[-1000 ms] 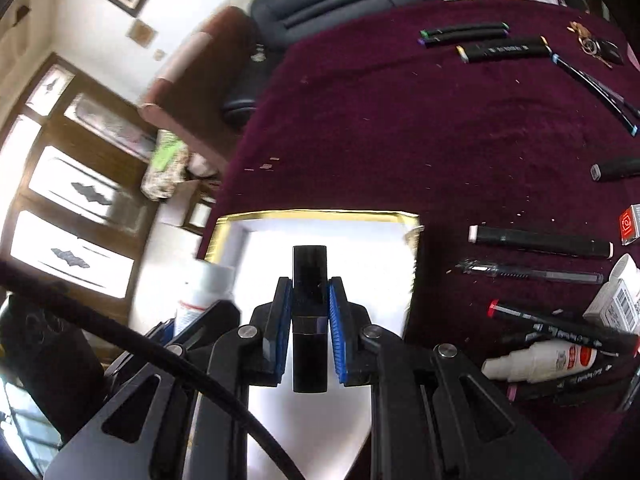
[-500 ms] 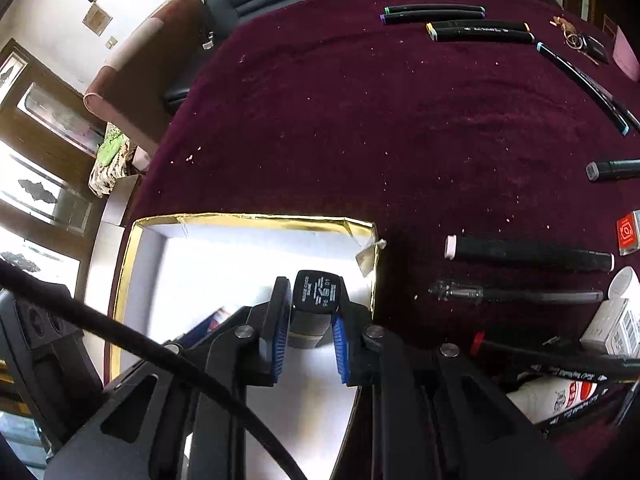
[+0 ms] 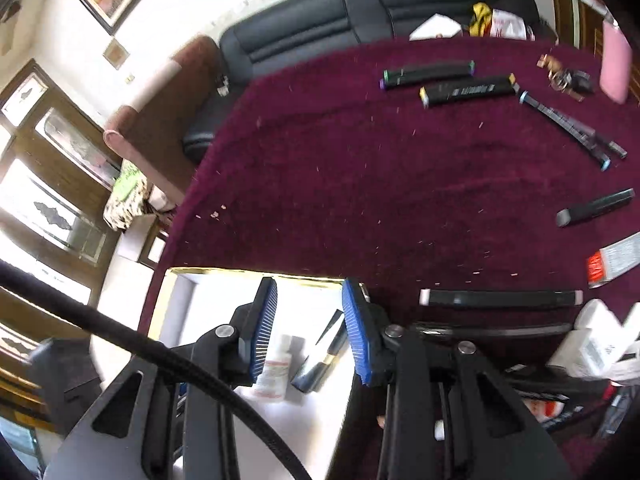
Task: Organize objects
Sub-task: 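Lower the white bottle into the tray and open the left gripper while the right gripper releases the lipstick there, then grasp the tall white spray bottle with the left gripper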
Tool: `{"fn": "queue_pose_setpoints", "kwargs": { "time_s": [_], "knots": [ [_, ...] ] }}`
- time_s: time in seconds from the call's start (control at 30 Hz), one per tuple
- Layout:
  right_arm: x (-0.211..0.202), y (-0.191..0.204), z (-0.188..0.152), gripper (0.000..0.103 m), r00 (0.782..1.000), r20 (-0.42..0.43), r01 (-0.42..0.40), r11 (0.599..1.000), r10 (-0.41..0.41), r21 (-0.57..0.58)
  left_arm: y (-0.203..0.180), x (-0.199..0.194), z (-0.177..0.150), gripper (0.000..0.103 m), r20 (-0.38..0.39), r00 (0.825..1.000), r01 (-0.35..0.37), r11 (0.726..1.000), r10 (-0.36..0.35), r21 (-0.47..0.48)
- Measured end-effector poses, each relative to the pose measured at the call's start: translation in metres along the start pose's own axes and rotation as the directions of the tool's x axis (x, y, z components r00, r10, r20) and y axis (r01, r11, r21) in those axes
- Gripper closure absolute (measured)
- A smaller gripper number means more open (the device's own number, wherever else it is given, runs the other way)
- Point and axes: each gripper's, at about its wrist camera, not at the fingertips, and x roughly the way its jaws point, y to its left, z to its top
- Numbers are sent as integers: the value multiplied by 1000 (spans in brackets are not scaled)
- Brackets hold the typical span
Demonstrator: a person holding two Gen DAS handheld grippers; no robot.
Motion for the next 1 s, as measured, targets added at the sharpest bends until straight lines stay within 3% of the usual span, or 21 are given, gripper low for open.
{"fn": "queue_pose_setpoints", "kwargs": {
  "time_s": [0.07, 0.37, 0.43, 0.5, 0.57, 0.6, 0.63, 0.67, 0.8, 0.9, 1.0],
  "knots": [
    [-16, -3, -7, 71, 1000, 25, -11, 1000, 11, -2, 4, 10, -2, 70, -32, 999, -24, 1000, 23, -20],
    [-92, -39, -47, 71, 991, 129, -45, 999, 48, -23, -21, 29, -9, 69, -80, 997, 20, 1000, -20, -6],
    [-114, -44, -52, 71, 983, 183, 6, 999, 3, -45, -27, 19, -6, 69, -50, 998, 26, 1000, -26, -3],
    [-150, -47, -64, 71, 950, 298, 120, 988, -87, -92, -46, 6, -4, 69, -13, 1000, 18, 1000, -18, 22],
    [-187, -47, -84, 49, 883, 442, 231, 966, -157, -119, -71, -14, -9, 69, 27, 1000, 11, 995, -14, 97],
    [-200, -54, -96, 14, 856, 496, 233, 965, -145, -118, -84, -18, -13, 66, 38, 999, 4, 991, -9, 132],
    [-206, -62, -103, 0, 846, 521, 204, 972, -116, -114, -103, -25, -22, 59, 52, 999, -5, 980, -5, 200],
    [-211, -77, -110, 0, 845, 529, 147, 986, -81, -84, -117, -28, -28, 48, 58, 998, -8, 970, -7, 244],
    [-187, -144, -123, 7, 923, 381, 13, 994, -53, 105, -172, -10, -63, 46, 7, 1000, -12, 900, 10, 436],
    [-175, -172, -137, 8, 939, 332, 30, 985, -87, 172, -205, 33, -90, 46, -64, 991, -59, 804, 120, 592],
    [-179, -192, -146, 8, 936, 334, 46, 980, -111, 196, -220, 71, -101, 46, -32, 969, -159, 718, 244, 678]
  ]
}}
